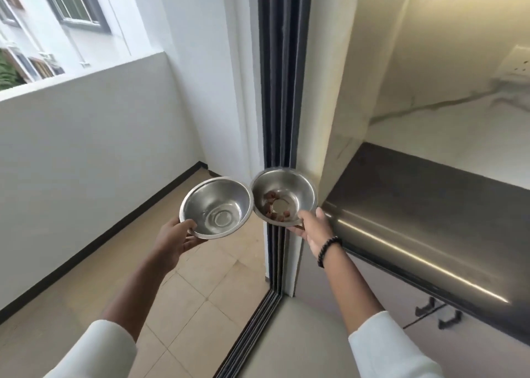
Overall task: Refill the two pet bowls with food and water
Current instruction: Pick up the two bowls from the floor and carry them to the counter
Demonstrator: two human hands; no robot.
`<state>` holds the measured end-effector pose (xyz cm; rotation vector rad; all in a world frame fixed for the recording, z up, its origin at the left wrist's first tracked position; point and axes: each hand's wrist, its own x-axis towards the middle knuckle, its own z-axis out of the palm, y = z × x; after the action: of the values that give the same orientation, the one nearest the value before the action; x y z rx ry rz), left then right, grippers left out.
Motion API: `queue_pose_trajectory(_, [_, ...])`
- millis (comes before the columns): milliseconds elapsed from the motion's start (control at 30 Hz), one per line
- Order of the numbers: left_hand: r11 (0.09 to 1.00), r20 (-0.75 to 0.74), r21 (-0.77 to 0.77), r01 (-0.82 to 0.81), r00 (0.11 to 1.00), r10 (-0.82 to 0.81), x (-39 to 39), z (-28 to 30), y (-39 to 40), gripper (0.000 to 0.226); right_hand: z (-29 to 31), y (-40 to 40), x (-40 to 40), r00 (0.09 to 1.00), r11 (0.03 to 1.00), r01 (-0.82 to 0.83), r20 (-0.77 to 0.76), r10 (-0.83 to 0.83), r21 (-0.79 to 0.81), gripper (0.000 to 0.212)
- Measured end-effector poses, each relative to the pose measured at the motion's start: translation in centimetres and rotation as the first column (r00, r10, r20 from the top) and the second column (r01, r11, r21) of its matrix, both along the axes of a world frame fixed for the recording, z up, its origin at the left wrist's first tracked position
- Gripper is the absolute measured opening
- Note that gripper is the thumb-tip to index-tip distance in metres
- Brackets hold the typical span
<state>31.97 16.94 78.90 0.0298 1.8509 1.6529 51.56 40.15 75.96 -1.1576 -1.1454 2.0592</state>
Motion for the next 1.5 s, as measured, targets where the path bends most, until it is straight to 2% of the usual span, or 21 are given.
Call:
queue_pose_trajectory(167, [0.996, 0.022, 0.009, 0.087, 0.996, -0.087, 7.4, 0.2, 5.6, 0.023, -0.5, 4.4, 9.0, 0.997, 0.998, 0.067, -0.028, -0.067, -0.01, 0.044])
queue_pose_trajectory(267, [0.984, 0.0, 0.035, 0.173, 0.985, -0.173, 11.8, -0.2, 10.2, 0.019, -0.7, 7.6, 14.7, 0.989, 0.989, 0.149, -0.016, -0.149, 0.001, 0.035])
queue_pose_trajectory(433, [0.956, -0.01, 0.078, 0.284, 0.959, -0.284, 19.4, -1.9, 19.7, 0.012, -0.7, 13.2, 25.2, 0.954, 0.954, 0.3, -0.004, -0.3, 0.022, 0.033])
queue_pose_trajectory(567, [0.932, 0.004, 0.092, 0.35, 0.936, -0.352, 25.6, -3.2, 27.6, 0.026, -0.9, 16.9, 32.8, 0.894, 0.894, 0.448, 0.013, -0.448, 0.031, 0.033])
queue_pose_trajectory(667, [0.9, 0.006, 0.136, 0.414, 0.908, -0.418, 29.4, -3.6, 32.3, 0.027, -1.4, 19.2, 37.3, 0.843, 0.843, 0.536, 0.038, -0.537, 0.035, 0.03])
queue_pose_trajectory(800, [0.854, 0.027, 0.098, 0.511, 0.856, -0.516, 33.9, -4.4, 37.6, 0.032, -3.0, 21.2, 42.0, 0.777, 0.779, 0.626, 0.086, -0.624, -0.002, 0.045])
queue_pose_trajectory(900, [0.824, 0.041, 0.043, 0.566, 0.823, -0.567, 36.7, -5.6, 40.7, 0.03, -4.2, 22.0, 44.4, 0.722, 0.721, 0.691, 0.116, -0.683, -0.052, 0.055])
queue_pose_trajectory(1067, [0.789, 0.062, -0.019, 0.614, 0.789, -0.612, 39.6, -8.7, 44.1, 0.031, -6.6, 22.9, 46.4, 0.64, 0.627, 0.768, 0.153, -0.753, -0.13, 0.055])
queue_pose_trajectory(1300, [0.774, 0.096, -0.132, 0.619, 0.785, -0.611, 39.3, -12.2, 46.6, 0.039, -9.0, 25.0, 46.4, 0.602, 0.578, 0.798, 0.198, -0.774, -0.17, 0.058])
queue_pose_trajectory(1500, [0.781, 0.132, -0.131, 0.611, 0.792, -0.597, 38.4, -13.4, 47.8, 0.047, -10.0, 26.0, 45.6, 0.576, 0.553, 0.817, 0.181, -0.797, -0.164, 0.058])
